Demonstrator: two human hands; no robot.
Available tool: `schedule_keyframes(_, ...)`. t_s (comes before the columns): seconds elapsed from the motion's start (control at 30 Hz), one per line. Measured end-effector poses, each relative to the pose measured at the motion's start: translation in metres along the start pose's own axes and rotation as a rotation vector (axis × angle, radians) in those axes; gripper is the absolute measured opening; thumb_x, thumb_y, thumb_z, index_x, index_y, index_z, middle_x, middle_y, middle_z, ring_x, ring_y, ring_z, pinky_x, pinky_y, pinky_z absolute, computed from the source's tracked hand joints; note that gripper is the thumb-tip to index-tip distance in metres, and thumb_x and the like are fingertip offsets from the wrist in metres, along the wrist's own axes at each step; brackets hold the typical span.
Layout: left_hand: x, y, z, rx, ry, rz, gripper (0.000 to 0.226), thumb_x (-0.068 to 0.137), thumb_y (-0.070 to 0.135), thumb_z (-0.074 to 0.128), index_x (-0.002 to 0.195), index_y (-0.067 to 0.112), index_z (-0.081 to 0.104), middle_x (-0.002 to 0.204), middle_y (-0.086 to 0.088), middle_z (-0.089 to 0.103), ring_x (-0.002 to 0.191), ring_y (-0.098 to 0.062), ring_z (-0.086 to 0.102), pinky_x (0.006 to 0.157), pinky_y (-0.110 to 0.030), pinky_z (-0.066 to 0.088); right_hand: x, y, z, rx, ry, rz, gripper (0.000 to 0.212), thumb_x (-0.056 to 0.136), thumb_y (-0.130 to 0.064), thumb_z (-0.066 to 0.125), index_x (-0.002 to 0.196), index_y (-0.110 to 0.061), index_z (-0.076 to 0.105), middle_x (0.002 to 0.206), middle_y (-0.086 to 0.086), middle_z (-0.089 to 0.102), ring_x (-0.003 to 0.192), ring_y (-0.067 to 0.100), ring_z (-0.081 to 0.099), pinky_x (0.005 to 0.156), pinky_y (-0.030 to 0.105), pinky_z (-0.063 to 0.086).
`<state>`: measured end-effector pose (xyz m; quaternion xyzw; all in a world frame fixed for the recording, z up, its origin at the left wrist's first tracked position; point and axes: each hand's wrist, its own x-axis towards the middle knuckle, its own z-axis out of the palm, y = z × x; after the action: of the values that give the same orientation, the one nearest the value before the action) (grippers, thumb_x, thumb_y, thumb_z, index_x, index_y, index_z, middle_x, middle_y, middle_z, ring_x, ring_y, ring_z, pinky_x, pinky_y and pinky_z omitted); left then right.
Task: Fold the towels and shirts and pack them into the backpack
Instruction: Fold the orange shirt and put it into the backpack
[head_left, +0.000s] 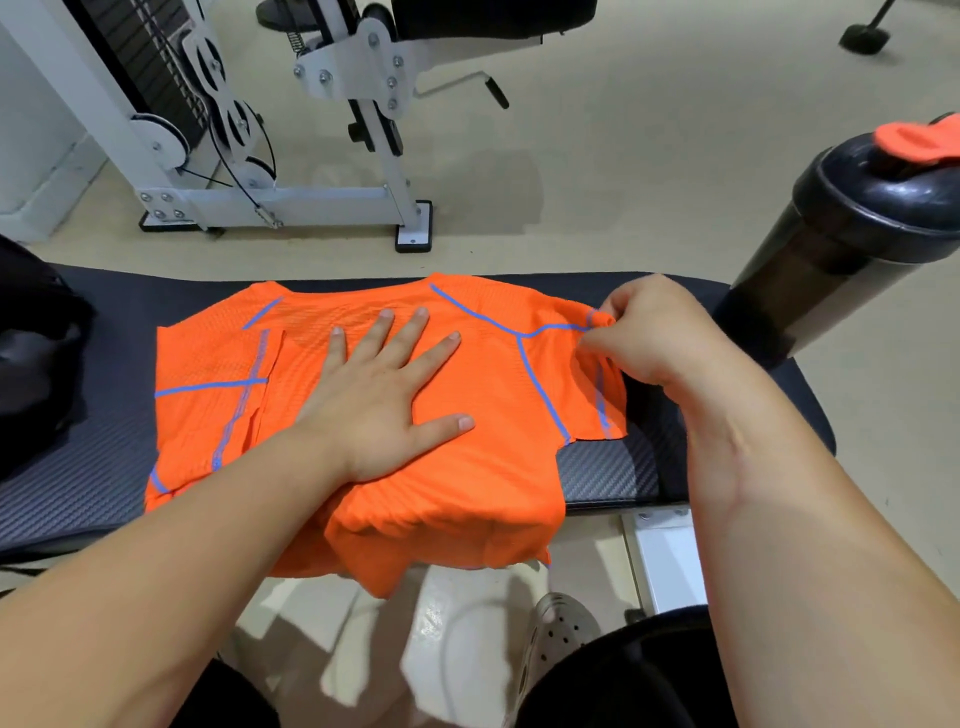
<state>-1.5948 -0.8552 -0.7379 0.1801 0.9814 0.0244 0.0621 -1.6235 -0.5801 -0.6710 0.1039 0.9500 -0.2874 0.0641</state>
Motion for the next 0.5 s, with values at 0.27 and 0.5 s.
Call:
schedule_keyframes(0.27,-0.001,-0.001,-0.001,-0.023,0.005,0.003,0.096,0.073,0.093,0.013,0.157,0.048,-0.002,0.169,0.009,-0.011,0.156,-0.023,-0.009,0.121,-0.063,0.002,-0.001,-0.001,0.009,0.285,0.100,-0.053,0.014,0.077,-0.017,0.061,0.084,-0.007,0.069,0.077,0.008,0.072,0.077,0.028,0.067,0.068,0.043,0.055)
schedule_keyframes(0.5,-0.001,-0.001,-0.001,-0.066,0.024,0.000,0.100,0.073,0.093,0.021,0.158,0.045,0.003,0.169,0.008,-0.007,0.156,-0.023,-0.006,0.122,-0.062,0.002,-0.006,-0.040,0.032,0.338,0.140,-0.233,0.012,0.087,-0.026,0.070,0.095,-0.018,0.073,0.070,-0.002,0.068,0.065,0.012,0.063,0.063,0.032,0.047)
